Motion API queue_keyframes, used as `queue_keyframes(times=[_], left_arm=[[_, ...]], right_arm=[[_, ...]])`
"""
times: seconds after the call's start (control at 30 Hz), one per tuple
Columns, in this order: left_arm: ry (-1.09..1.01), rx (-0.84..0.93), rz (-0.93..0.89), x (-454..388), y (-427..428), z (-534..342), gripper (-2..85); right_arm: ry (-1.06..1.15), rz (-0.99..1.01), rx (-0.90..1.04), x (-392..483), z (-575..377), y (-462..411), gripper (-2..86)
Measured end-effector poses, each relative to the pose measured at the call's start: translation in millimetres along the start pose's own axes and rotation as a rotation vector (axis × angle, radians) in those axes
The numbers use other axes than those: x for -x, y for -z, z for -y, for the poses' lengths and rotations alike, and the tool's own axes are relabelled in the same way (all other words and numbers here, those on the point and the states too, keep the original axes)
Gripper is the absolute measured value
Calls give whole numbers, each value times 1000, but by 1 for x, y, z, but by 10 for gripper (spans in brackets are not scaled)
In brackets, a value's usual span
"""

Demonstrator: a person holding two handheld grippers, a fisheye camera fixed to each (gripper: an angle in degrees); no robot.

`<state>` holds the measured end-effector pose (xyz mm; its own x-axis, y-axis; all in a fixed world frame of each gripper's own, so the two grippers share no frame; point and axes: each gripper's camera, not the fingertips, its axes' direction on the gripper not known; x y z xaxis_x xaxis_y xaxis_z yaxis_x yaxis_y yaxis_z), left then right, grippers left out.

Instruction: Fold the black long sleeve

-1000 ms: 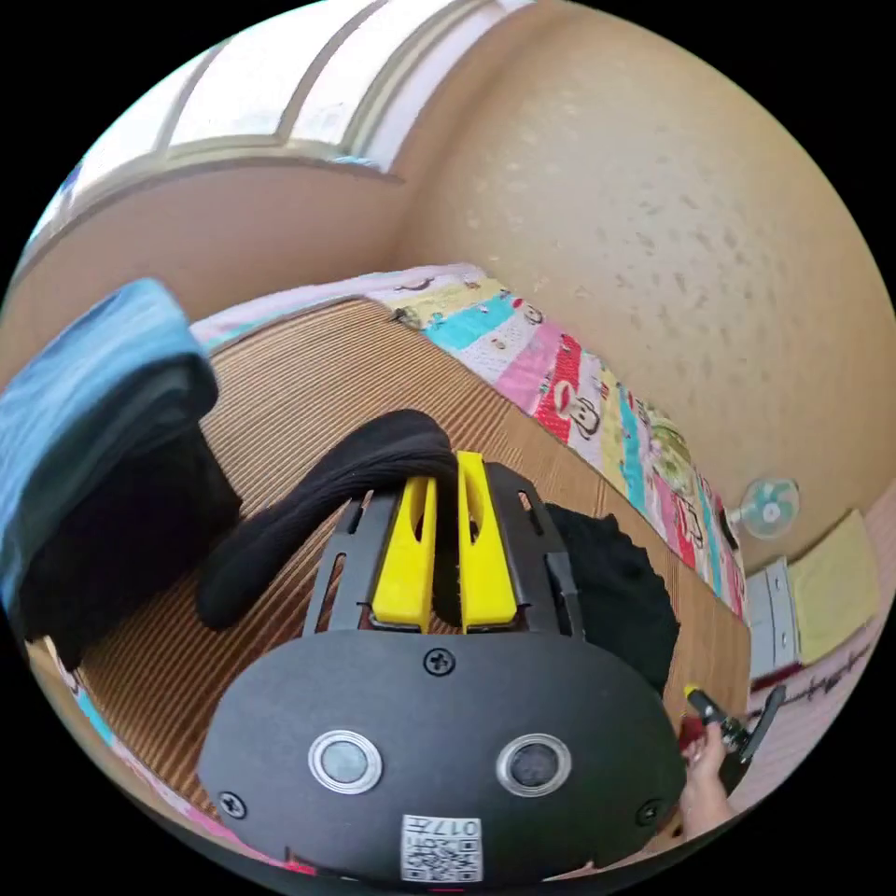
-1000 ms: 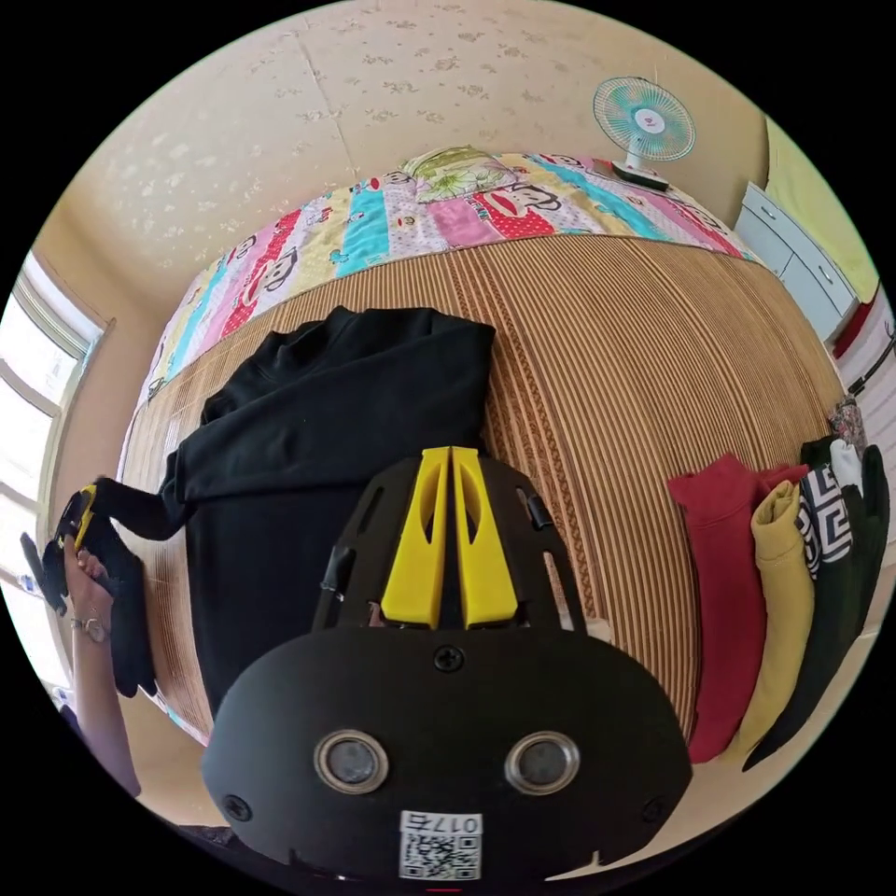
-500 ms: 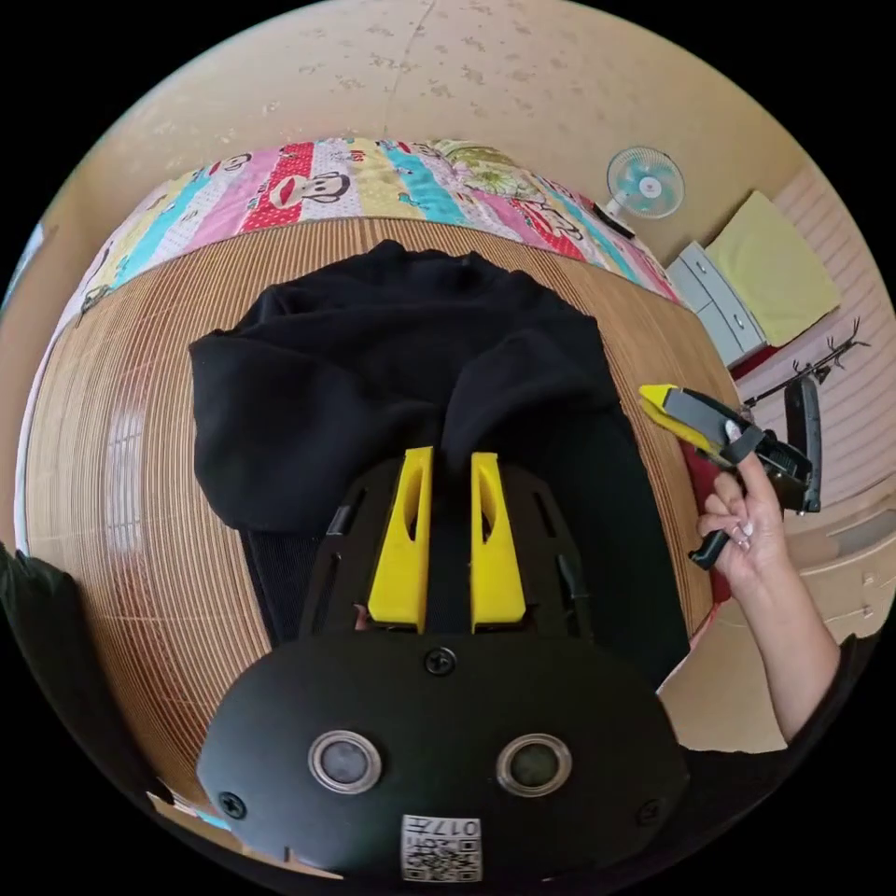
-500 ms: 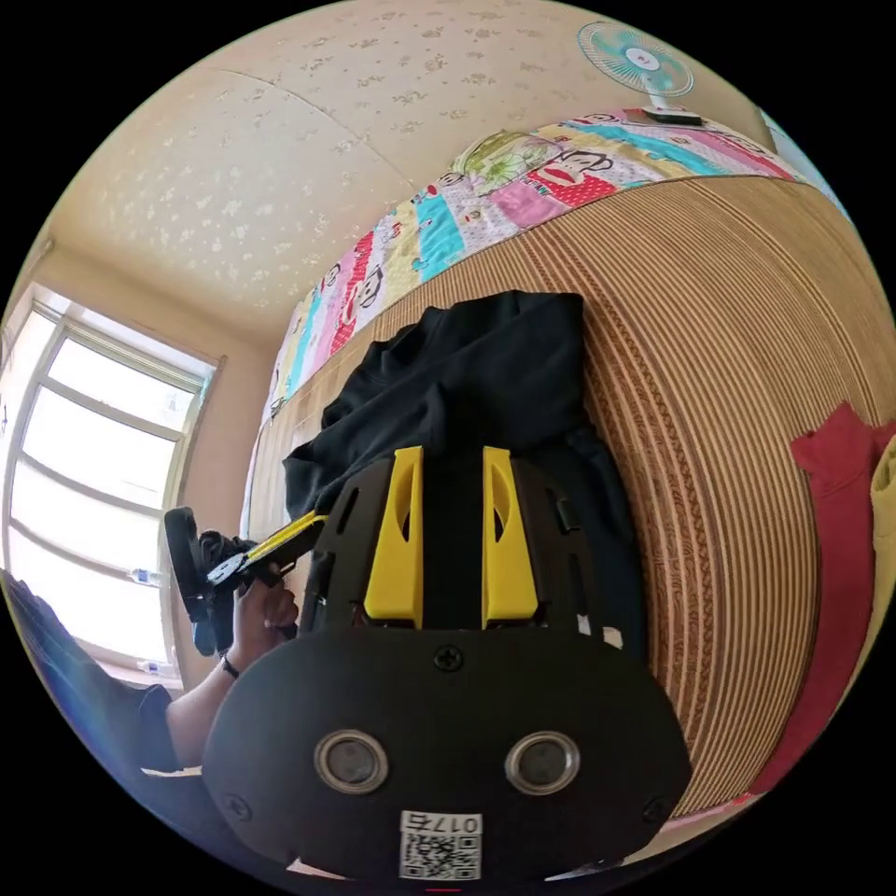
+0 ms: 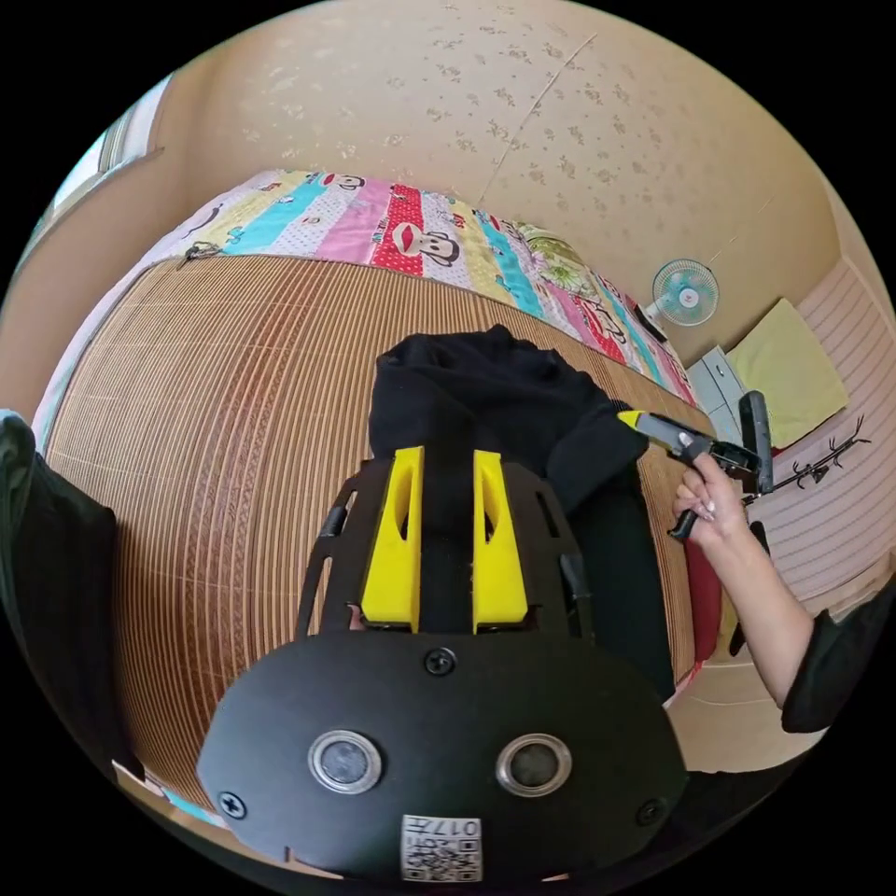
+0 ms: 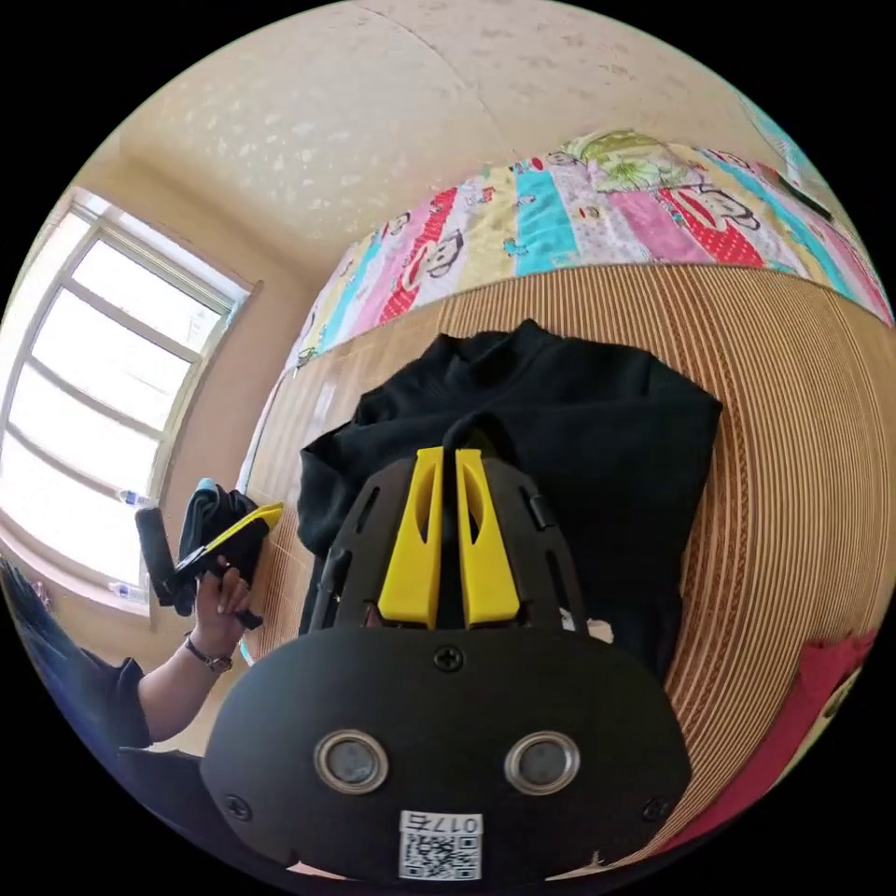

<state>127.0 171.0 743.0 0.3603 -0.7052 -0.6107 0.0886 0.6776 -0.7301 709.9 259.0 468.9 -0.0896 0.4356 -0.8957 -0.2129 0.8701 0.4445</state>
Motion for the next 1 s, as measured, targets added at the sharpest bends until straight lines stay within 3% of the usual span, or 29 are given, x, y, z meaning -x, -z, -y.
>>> queue_keyframes(times=[0.2,0.27,0.37,0.57,0.77,0.9,1.0], left_arm=[[89,-51,-24,34,15,3,87],[123,-51,-48,42,13,6,87],[166,-52,-78,53,6,14,90],[149,11,-68,66,-25,56,103],[111,125,-74,80,-53,111,68],[248,-18,-211,118,-28,108,33],[338,-27,-275,148,-35,100,28]], right_arm=[[-16,-129,-273,-14,4,96,26],[-111,-195,-250,-49,-4,86,27],[-280,-272,-45,-109,-15,33,27],[-216,-362,32,-103,-9,9,28],[-152,-230,-73,-78,3,53,30],[-85,-156,-198,-69,-5,85,32],[-117,-153,-189,-86,-11,75,37]])
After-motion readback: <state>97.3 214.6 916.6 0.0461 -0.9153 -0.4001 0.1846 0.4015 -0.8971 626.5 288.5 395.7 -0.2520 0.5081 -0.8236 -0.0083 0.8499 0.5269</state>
